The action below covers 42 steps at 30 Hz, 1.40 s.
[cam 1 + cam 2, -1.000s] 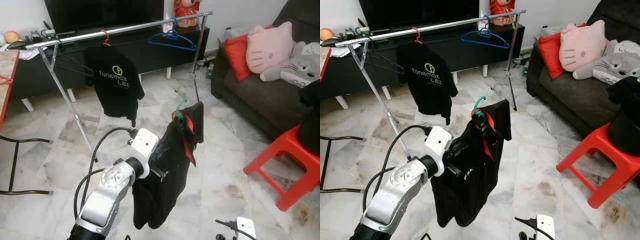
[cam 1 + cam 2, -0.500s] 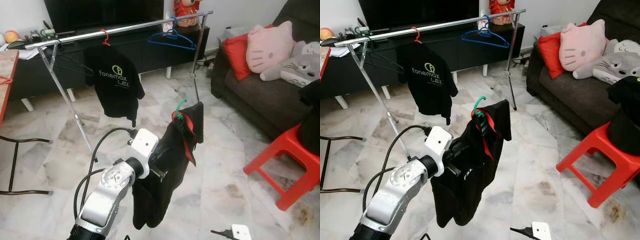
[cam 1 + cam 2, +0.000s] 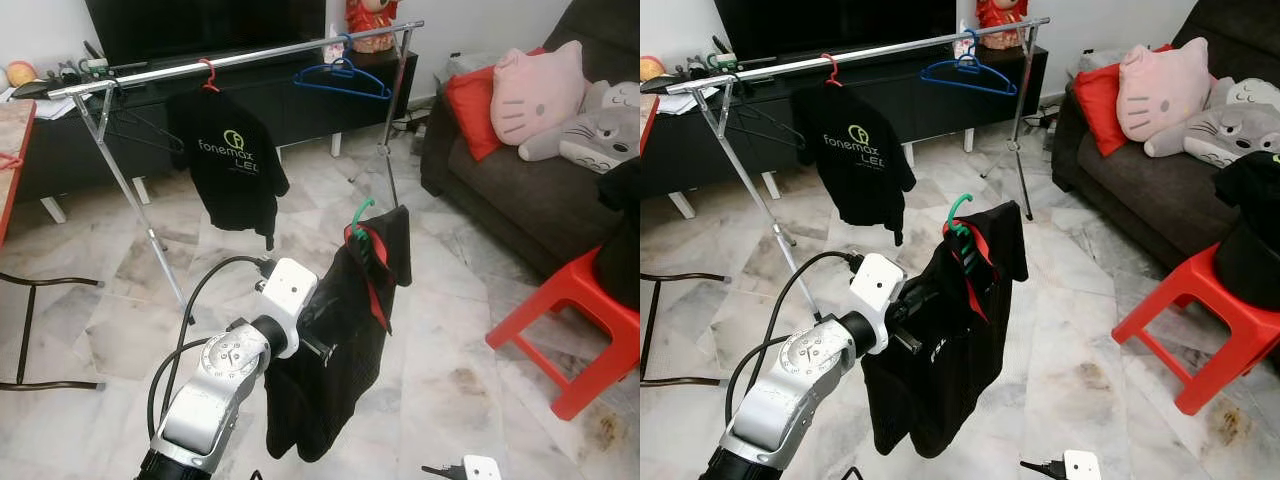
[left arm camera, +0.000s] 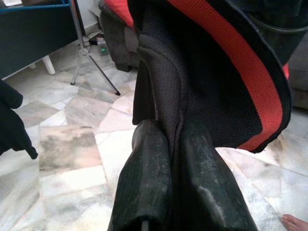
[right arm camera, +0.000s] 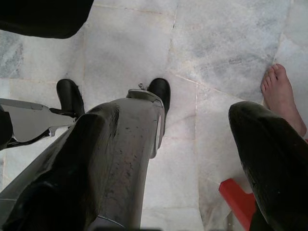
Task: Hang hanger
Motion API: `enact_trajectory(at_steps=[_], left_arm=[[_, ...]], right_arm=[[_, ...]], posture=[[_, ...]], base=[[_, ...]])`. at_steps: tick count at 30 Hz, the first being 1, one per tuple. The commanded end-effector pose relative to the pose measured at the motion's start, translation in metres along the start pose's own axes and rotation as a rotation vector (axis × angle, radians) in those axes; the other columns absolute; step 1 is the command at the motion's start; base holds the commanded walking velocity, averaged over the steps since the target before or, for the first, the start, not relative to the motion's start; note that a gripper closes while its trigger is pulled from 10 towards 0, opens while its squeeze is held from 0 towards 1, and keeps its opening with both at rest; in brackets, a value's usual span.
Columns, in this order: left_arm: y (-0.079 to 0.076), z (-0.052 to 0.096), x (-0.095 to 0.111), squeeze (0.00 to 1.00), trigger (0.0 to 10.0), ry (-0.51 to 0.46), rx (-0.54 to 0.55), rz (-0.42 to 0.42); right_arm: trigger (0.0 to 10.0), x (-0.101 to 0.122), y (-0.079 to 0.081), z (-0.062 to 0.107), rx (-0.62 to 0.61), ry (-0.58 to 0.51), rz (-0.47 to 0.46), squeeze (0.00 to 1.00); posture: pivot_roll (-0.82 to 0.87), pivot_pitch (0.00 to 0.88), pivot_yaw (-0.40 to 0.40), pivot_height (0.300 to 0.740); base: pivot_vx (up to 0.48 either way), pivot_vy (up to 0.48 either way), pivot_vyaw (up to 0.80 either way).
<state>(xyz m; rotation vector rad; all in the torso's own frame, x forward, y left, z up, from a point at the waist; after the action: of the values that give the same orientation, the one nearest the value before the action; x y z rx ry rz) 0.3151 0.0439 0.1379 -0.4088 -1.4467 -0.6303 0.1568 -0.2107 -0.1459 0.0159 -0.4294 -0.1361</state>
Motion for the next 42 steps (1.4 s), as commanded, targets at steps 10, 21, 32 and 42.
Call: enact_trajectory(at_steps=[10, 21, 32, 42], left_arm=[[-0.0017, 0.0008, 0.0098, 0.00, 10.0, -0.034, -0.010, -0.017], [-0.0017, 0.0008, 0.0098, 0.00, 10.0, -0.034, -0.010, -0.017], [-0.0018, 0.0009, 0.0104, 0.00, 10.0, -0.036, -0.013, -0.020], [-0.0021, 0.0008, 0.0102, 0.00, 10.0, -0.035, -0.013, -0.019]], right_arm=[[10.0, 0.0014, 0.0017, -0.0004, 0.001, 0.000, 0.008, 0.00], [10.0, 0.0014, 0.0017, -0.0004, 0.001, 0.000, 0.008, 0.00], [10.0, 0.0082, 0.0051, -0.0006, 0.028, -0.034, -0.012, 0.00], [10.0, 0.0082, 0.0050, -0.0006, 0.027, -0.035, -0.014, 0.00]], posture=[[-0.01, 0.000, -0.014, 0.740], [-0.01, 0.000, -0.014, 0.740], [-0.01, 0.000, -0.014, 0.740], [-0.01, 0.000, -0.014, 0.740]], base=[[0.000, 0.000, 0.00], [0.000, 0.000, 0.00], [0.000, 0.000, 0.00], [0.000, 0.000, 0.00]])
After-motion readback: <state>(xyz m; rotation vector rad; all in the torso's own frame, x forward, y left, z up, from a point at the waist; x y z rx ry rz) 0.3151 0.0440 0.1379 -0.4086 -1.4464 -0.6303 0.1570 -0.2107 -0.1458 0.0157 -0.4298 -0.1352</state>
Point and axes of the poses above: a point about 5 cm out from each wrist's last joint towards the gripper, its own z axis pointing back from the gripper into the wrist, its own x axis along the axis of the wrist's last joint, y = z × x, the point moved 5 cm from there along -z, pointing out of the wrist towards the gripper, and after that the axes turned 1 degree about -z, right-handed, at the moved point
